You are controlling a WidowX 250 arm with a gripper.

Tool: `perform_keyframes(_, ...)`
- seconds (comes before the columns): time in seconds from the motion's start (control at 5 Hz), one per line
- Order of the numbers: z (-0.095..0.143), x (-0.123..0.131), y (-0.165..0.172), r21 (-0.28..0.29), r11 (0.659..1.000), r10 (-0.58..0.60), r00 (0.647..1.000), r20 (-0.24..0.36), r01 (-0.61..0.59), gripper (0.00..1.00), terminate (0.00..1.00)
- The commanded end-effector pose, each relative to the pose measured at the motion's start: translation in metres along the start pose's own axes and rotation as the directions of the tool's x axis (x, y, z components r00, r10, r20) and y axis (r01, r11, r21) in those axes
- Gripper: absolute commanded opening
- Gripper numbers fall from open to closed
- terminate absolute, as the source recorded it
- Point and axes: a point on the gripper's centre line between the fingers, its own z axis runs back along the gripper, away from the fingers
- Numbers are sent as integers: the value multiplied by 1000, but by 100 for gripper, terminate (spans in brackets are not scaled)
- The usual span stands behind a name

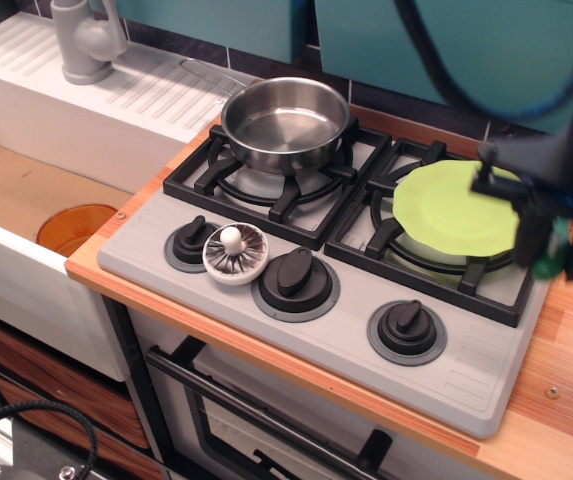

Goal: Put pickle on plate and mushroom in pot or pan on stove

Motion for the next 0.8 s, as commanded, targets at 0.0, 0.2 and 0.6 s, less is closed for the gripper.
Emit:
perform_keyframes(0.0, -12, 53, 13, -47, 998, -40, 997, 70, 43, 0, 0)
perform_keyframes(0.2, -15, 65, 23, -52, 997, -59, 996, 69, 63, 0, 0)
perform_keyframes(0.6, -25, 79, 45, -46, 995, -85, 992, 90, 89, 0, 0)
